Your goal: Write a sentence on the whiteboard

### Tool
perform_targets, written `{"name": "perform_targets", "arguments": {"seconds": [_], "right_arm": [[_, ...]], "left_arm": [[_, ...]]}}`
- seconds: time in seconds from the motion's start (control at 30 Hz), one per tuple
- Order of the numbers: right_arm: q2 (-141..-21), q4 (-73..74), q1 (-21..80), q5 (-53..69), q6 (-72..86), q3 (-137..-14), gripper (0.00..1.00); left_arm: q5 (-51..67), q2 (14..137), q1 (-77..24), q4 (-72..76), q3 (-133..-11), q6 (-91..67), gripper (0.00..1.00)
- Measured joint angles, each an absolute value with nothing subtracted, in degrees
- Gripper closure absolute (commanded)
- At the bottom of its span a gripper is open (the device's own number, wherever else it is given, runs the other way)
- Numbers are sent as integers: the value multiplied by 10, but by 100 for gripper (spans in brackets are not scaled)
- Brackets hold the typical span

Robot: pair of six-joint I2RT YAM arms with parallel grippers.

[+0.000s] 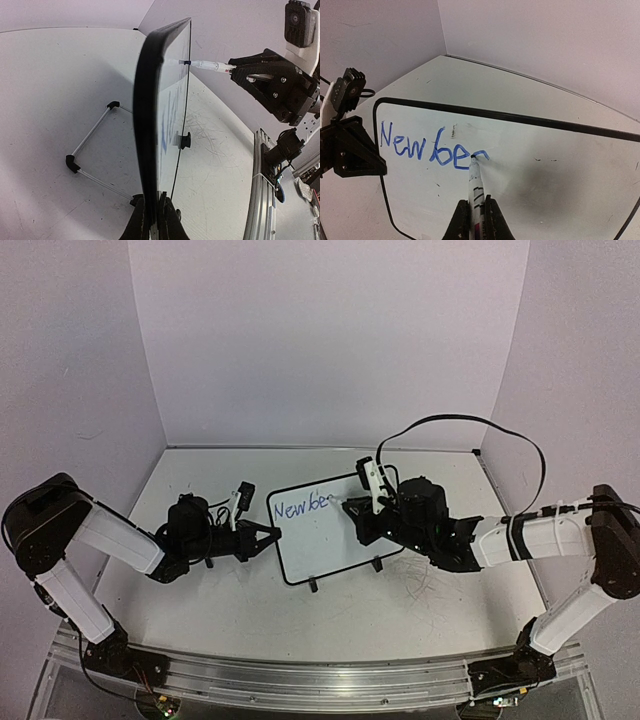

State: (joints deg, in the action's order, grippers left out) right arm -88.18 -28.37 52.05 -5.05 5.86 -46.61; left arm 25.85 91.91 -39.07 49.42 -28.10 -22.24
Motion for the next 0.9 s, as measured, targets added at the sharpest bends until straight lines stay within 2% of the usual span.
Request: {"name": "perform_targets", "arguments": {"seconds": [0.9], "right_arm": [[-872, -263, 521, -62, 60, -460, 100]], "left_arm": [[258, 919, -391, 494, -281, -222, 100]]}}
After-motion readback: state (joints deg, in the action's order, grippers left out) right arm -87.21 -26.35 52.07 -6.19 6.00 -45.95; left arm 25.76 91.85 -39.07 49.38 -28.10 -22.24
